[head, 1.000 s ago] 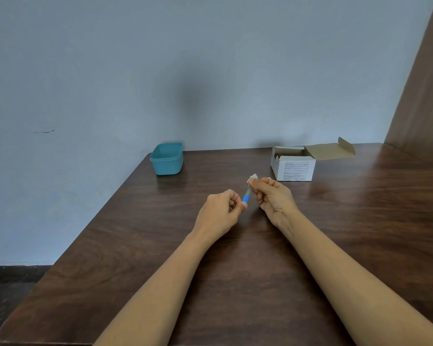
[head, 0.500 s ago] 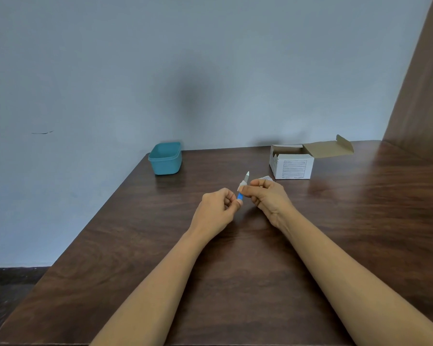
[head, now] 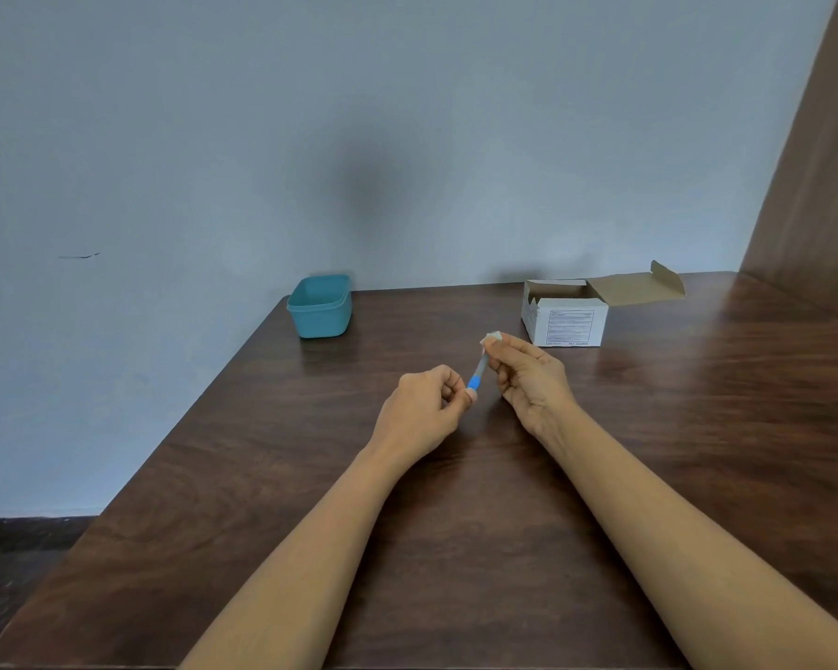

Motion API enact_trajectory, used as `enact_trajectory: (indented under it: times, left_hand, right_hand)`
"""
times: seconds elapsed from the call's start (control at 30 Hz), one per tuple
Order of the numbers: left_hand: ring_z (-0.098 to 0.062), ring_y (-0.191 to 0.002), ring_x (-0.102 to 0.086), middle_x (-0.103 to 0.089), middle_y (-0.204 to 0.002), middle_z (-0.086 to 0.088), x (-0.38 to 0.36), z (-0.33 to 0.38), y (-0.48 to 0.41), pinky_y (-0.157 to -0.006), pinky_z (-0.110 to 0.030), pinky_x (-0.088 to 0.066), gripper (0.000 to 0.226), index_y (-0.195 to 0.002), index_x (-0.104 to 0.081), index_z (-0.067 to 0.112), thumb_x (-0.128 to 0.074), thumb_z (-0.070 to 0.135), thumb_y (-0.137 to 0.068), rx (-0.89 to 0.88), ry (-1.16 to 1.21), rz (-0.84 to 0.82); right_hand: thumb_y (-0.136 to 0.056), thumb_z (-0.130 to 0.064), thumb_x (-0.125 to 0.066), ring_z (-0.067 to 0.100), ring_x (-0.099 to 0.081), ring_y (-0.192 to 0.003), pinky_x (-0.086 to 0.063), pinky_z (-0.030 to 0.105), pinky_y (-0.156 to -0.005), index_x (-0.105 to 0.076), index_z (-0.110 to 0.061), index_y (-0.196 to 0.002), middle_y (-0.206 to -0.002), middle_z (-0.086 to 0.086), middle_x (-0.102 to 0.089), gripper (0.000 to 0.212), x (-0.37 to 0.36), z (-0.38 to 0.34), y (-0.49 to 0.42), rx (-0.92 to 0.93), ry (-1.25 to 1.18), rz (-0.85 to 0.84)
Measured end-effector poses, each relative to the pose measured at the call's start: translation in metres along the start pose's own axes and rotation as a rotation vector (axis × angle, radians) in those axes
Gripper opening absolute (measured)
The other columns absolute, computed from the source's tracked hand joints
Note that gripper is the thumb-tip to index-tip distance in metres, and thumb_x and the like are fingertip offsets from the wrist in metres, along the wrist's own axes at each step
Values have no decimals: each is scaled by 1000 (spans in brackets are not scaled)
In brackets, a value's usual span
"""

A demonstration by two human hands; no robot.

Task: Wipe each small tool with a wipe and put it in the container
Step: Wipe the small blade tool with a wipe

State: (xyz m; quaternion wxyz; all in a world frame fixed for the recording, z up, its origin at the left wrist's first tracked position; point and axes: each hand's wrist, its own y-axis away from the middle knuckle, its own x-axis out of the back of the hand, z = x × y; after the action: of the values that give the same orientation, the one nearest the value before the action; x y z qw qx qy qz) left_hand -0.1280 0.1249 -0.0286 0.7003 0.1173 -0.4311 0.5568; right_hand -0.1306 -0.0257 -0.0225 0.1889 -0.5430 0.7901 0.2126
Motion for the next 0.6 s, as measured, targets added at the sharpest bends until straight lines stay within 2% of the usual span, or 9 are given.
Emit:
enact_trajectory:
  times: [0.13, 0.23, 0.3, 0.4, 0.43, 0.6]
  left_hand:
    - [-10, -68, -59, -63, -78, 8, 2, 1, 1, -64, -32, -53, 15, -91, -61, 25, -60, 40, -91, 2, -98, -37]
    - [-12, -69, -61, -65, -76, 6, 3, 1, 1, -64, -33, -54, 14, -90, -61, 25, -60, 39, -91, 34, -78, 8]
    - [-8, -66, -59, -65, -74, 7, 4, -2, -1, -65, -30, -54, 15, -87, -63, 24, -62, 38, -90, 83, 39, 74]
    - [-4, -65, -55, -69, -78, 5, 5, -4, -2, -59, -9, -44, 18, -85, -67, 19, -65, 36, -88, 141, 238, 145]
    - [-3, -65, -54, -70, -79, 2, 5, -4, -2, -57, -7, -42, 19, -85, -69, 17, -65, 35, -88, 151, 284, 159]
    - [2, -55, -51, -64, -68, 10, 7, -1, -3, -58, -14, -39, 19, -88, -71, 14, -66, 32, -89, 230, 521, 148]
  right_hand:
    - [-76, -3, -75, 8, -61, -68, -42, 13, -53, -70, -10, -89, -75, 0, -72, 15, 3, -6, 0, -2, -78, 46]
    - [-79, -2, -71, 8, -63, -68, -42, 13, -55, -69, -11, -87, -79, 1, -71, 12, 5, -10, -1, 1, -105, 53]
    - [-83, -2, -67, 9, -65, -71, -44, 13, -55, -69, -11, -89, -80, 2, -72, 11, 5, -11, -1, -1, -96, 19]
    - [-87, -3, -63, 9, -67, -73, -44, 14, -57, -70, -13, -92, -82, 2, -71, 13, 3, -8, 2, 39, 34, -75]
    - [-87, -4, -63, 8, -68, -72, -43, 15, -58, -71, -14, -91, -82, 2, -71, 13, 2, -7, 4, 61, 94, -108]
    - [-84, -9, -68, 9, -68, -73, -40, 20, -61, -73, -21, -85, -84, 2, -73, 13, -6, -2, 12, 180, 338, -199]
